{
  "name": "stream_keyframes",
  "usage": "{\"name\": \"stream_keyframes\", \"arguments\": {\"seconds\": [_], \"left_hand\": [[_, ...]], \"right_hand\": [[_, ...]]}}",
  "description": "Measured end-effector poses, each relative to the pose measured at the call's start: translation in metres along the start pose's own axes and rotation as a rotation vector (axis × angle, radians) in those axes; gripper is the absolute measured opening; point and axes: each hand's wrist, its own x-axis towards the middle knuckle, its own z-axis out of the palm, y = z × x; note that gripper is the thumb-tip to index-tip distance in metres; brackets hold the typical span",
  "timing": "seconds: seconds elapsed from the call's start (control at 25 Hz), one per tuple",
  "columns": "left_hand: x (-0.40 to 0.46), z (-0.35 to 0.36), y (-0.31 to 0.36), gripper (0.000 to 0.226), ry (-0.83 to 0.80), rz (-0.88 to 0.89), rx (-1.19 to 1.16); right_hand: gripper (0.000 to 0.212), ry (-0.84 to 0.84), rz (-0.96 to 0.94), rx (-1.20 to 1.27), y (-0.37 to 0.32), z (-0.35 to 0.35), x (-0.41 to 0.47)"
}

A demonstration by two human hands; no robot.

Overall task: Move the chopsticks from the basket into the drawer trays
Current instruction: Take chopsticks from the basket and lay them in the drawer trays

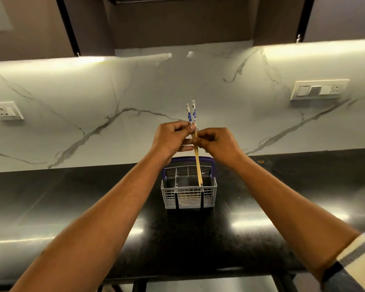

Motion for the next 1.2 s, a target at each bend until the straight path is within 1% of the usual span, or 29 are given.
{"name": "stream_keyframes", "arguments": {"seconds": [0.12, 0.24, 0.32, 0.44, 0.52, 0.8, 0.88, 1.0, 1.08, 1.2], "left_hand": [[-0.025, 0.007, 0.002, 0.013, -0.05, -0.055, -0.056], [-0.052, 0.011, 0.0, 0.01, -0.076, -0.125, -0.106], [-0.075, 0.012, -0.007, 0.011, -0.117, -0.172, -0.11], [-0.108, 0.01, -0.029, 0.021, -0.224, -0.243, -0.11], [-0.123, 0.008, -0.042, 0.027, -0.246, -0.268, -0.111], [-0.153, 0.011, -0.063, 0.027, -0.163, -0.234, -0.143], [-0.169, 0.009, -0.079, 0.026, -0.088, -0.274, -0.157], [-0.205, 0.002, -0.119, 0.027, 0.017, -0.361, -0.188], [-0.232, -0.002, -0.149, 0.027, 0.013, -0.414, -0.158], [-0.267, -0.001, -0.189, 0.023, -0.005, -0.511, -0.05]], "right_hand": [[0.009, -0.041, 0.05, 0.041, -0.003, -0.012, -0.024], [0.01, -0.13, 0.103, 0.131, -0.005, -0.02, -0.05], [0.012, -0.149, 0.156, 0.237, -0.005, -0.02, -0.066], [0.013, -0.184, 0.238, 0.304, 0.006, -0.015, -0.089], [0.012, -0.227, 0.282, 0.289, 0.014, -0.009, -0.104], [0.012, -0.239, 0.339, 0.361, 0.023, -0.003, -0.133], [0.01, -0.217, 0.371, 0.353, 0.037, -0.001, -0.151], [0.009, -0.207, 0.496, 0.337, 0.068, 0.0, -0.189], [0.008, -0.227, 0.591, 0.311, 0.09, 0.001, -0.221], [0.008, -0.255, 0.695, 0.251, 0.116, 0.01, -0.264]]}}
